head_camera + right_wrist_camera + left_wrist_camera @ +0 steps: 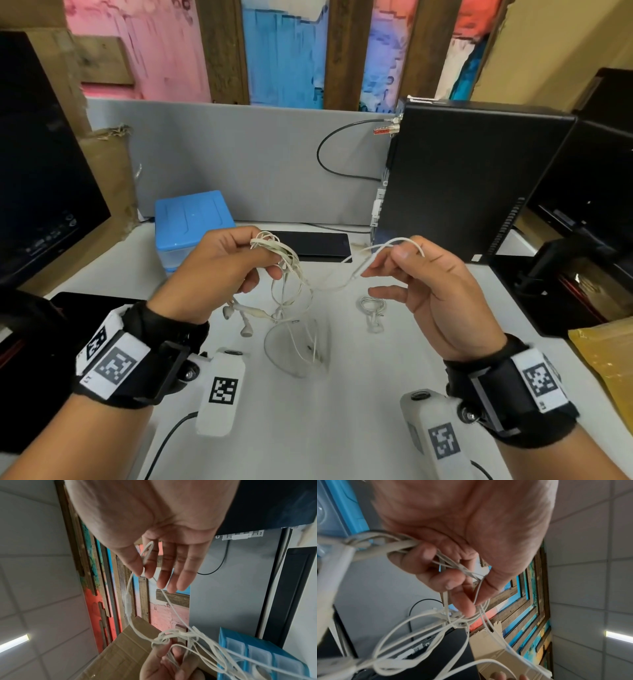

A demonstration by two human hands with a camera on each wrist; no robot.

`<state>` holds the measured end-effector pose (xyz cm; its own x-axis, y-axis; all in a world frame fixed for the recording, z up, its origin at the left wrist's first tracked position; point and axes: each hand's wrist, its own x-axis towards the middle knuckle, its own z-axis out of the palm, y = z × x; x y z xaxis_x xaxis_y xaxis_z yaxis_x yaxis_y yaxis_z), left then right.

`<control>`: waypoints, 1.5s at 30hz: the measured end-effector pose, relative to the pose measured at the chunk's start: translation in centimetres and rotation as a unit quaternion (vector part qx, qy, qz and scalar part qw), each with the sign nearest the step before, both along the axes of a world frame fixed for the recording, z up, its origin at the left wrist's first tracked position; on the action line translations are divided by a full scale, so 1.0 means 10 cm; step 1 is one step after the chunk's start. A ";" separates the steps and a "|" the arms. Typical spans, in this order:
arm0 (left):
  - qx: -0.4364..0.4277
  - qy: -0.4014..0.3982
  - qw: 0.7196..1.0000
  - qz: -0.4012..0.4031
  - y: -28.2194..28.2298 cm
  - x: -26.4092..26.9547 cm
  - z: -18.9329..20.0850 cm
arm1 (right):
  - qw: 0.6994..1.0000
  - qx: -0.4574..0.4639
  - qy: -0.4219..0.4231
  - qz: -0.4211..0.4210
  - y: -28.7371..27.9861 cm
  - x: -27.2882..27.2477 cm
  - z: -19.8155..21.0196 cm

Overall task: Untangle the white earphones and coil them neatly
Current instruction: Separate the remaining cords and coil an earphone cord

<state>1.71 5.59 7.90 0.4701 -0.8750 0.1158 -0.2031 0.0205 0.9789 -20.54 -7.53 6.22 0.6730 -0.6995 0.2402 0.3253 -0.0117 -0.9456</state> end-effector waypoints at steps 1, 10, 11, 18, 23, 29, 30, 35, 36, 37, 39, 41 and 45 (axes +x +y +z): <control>-0.008 0.002 1.000 -0.006 0.01 -0.01 0.01 | 1.000 -0.005 0.006 0.000 0.01 0.01 0.00; -0.071 0.031 0.996 -0.043 0.10 -0.07 0.13 | 0.998 -0.052 0.030 0.016 0.14 0.05 -0.01; -0.080 0.033 0.995 -0.040 0.10 -0.07 0.13 | 0.998 -0.053 0.029 0.019 0.14 0.05 -0.01; -0.107 0.051 0.993 -0.028 0.15 -0.08 0.19 | 0.996 -0.073 0.044 0.020 0.16 0.06 -0.04; -0.085 0.073 0.993 -0.029 0.09 -0.14 0.15 | 0.995 -0.044 0.089 0.015 0.13 0.18 -0.22; -0.063 0.069 0.996 -0.018 0.01 -0.24 0.04 | 0.989 0.073 0.092 0.091 0.22 0.34 -0.45; -0.058 0.072 0.996 -0.013 0.01 -0.25 0.03 | 0.987 0.101 0.078 0.099 0.24 0.35 -0.45; -0.036 0.079 0.996 0.000 -0.01 -0.26 0.03 | 0.972 0.177 0.050 0.145 0.25 0.35 -0.41; -0.036 0.084 0.996 0.001 -0.01 -0.26 0.03 | 0.971 0.180 0.049 0.147 0.25 0.34 -0.40; -0.037 0.089 0.995 0.002 -0.01 -0.27 0.04 | 0.972 0.177 0.047 0.146 0.24 0.34 -0.39; -0.041 0.091 0.995 -0.001 0.00 -0.28 0.05 | 0.976 0.163 0.036 0.138 0.25 0.33 -0.36; -0.044 0.090 0.995 0.001 0.00 -0.28 0.06 | 0.978 0.154 0.020 0.142 0.26 0.30 -0.32; -0.037 0.104 0.994 0.026 0.00 -0.24 0.07 | 0.974 0.090 0.002 0.210 0.28 0.25 -0.28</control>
<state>-0.70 5.58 8.59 0.5351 -0.8414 0.0751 0.0013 0.0897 0.9960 -18.07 -4.75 3.40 0.9095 -0.3932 0.1351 0.2613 0.2880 -0.9213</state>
